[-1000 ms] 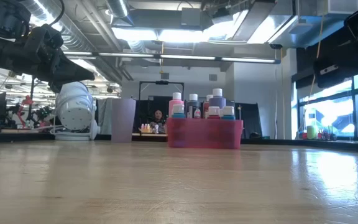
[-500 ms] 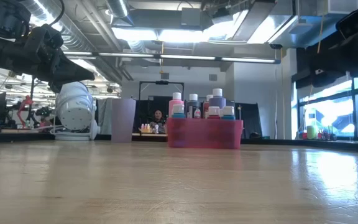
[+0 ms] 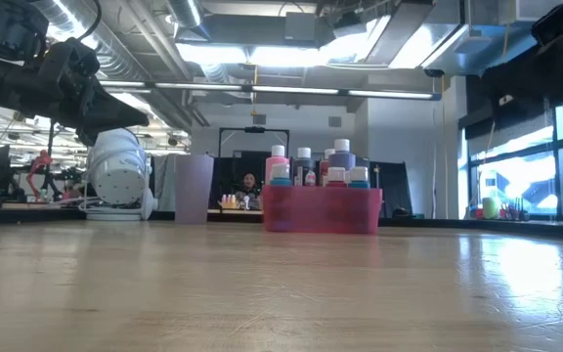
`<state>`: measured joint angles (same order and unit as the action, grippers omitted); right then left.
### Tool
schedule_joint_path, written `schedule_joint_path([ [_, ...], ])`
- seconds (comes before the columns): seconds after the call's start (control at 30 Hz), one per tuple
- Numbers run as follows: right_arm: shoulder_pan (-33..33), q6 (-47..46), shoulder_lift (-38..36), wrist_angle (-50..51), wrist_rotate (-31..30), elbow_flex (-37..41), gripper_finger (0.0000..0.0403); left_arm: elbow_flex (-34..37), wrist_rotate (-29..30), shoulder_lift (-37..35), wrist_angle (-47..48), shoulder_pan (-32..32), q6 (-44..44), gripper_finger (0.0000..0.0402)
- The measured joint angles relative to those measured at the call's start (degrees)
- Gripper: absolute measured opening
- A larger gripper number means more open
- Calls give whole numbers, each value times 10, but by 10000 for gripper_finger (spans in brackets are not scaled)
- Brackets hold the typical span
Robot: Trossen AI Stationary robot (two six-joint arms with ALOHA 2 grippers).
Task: Pick & Place Paint Supplies
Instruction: Return to Home Position
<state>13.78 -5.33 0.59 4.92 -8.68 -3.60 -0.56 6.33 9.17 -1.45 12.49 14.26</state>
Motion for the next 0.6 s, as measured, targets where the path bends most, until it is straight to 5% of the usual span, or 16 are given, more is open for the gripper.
schedule_joint_path([
  [0.6,0,45,10,-69,2,30,0,0,0,0,0,0,0,6],
])
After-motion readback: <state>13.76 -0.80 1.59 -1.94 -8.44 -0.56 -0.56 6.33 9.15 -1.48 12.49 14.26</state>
